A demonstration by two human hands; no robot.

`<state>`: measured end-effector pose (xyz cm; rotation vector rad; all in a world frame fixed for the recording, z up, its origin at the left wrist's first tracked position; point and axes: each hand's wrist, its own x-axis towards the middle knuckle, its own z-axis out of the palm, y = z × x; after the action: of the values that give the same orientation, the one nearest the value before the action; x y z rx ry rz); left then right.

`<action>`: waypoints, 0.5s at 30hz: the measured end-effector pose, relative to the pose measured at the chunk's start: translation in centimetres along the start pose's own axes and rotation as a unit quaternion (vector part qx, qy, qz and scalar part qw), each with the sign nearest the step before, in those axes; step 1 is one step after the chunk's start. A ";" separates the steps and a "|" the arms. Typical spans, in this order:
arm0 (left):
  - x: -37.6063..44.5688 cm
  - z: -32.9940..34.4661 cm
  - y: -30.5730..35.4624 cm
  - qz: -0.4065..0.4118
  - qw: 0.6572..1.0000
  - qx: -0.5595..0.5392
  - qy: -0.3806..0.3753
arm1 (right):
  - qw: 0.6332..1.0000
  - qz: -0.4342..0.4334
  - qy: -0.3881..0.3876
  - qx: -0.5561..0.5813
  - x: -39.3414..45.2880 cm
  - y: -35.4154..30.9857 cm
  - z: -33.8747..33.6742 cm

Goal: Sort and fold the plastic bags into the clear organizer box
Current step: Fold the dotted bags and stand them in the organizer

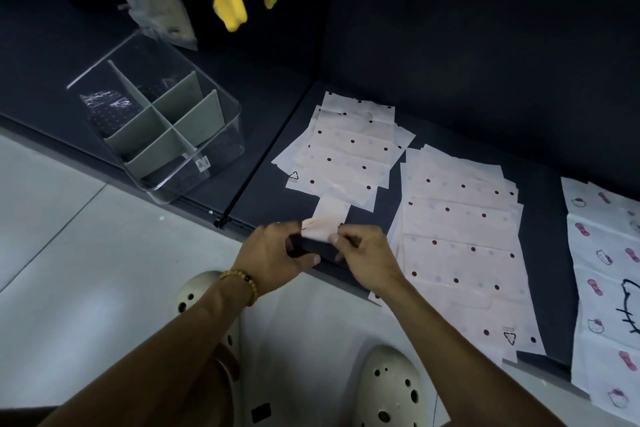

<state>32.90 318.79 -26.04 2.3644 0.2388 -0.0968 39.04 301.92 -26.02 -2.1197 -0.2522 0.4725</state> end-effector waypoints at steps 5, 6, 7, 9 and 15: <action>1.1 1.5 1.1 -0.025 0.997 -0.003 0.068 | 0.985 0.123 0.021 0.123 0.3 -0.3 -0.1; 1.3 1.8 1.4 -0.040 0.997 -0.001 0.070 | 0.980 0.140 0.041 0.136 0.4 -0.4 0.0; 1.6 1.9 1.7 -0.057 0.996 -0.003 0.074 | 0.976 0.155 0.057 0.144 0.5 -0.5 0.2; 1.9 2.0 2.1 -0.100 0.992 -0.006 0.079 | 0.967 0.186 0.085 0.149 0.7 -0.6 0.4; 2.5 2.6 2.0 -0.113 0.990 0.030 0.074 | 0.972 0.184 0.104 0.103 1.2 -0.4 0.3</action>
<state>35.72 315.95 -26.89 2.3991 0.5821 -0.0364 39.94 302.80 -26.16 -1.9938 0.3045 0.4632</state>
